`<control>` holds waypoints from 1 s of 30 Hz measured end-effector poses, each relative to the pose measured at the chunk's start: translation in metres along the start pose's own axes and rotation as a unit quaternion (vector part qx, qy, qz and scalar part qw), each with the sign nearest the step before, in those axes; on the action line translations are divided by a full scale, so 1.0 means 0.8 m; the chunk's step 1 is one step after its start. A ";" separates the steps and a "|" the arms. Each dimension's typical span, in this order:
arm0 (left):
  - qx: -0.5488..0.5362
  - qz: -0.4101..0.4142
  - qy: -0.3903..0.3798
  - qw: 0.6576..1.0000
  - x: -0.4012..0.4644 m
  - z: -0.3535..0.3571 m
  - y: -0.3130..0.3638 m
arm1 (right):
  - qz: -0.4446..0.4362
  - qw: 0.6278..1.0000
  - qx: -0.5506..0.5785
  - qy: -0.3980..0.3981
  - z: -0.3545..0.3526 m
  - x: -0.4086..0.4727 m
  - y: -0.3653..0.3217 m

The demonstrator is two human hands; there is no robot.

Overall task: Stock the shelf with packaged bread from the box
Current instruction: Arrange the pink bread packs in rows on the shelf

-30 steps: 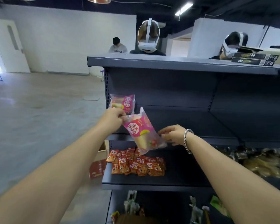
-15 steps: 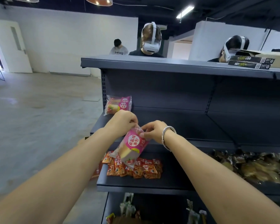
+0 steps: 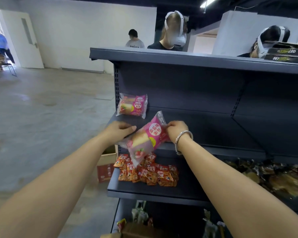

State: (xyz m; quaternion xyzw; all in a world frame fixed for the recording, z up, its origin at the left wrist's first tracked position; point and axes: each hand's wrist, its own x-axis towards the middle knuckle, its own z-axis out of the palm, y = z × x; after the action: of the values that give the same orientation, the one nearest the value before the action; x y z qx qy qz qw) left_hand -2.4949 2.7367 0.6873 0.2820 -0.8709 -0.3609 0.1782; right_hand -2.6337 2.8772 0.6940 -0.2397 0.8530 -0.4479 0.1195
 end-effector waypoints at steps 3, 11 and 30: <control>-0.107 -0.061 0.006 0.992 0.026 -0.013 -0.025 | 0.050 0.997 0.055 0.011 0.020 0.040 0.000; -0.253 -0.087 -0.050 0.962 0.120 -0.038 -0.085 | 0.162 0.947 0.275 0.041 0.085 0.112 -0.010; -0.030 -0.001 0.070 0.997 0.258 -0.015 -0.164 | 0.085 0.990 0.012 0.110 0.166 0.207 -0.020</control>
State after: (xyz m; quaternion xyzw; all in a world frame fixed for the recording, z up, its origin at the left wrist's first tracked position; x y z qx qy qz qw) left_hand -2.6016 2.5263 0.6215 0.3022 -0.8447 -0.3666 0.2465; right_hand -2.7152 2.6899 0.6329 -0.1137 0.8731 -0.4696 0.0653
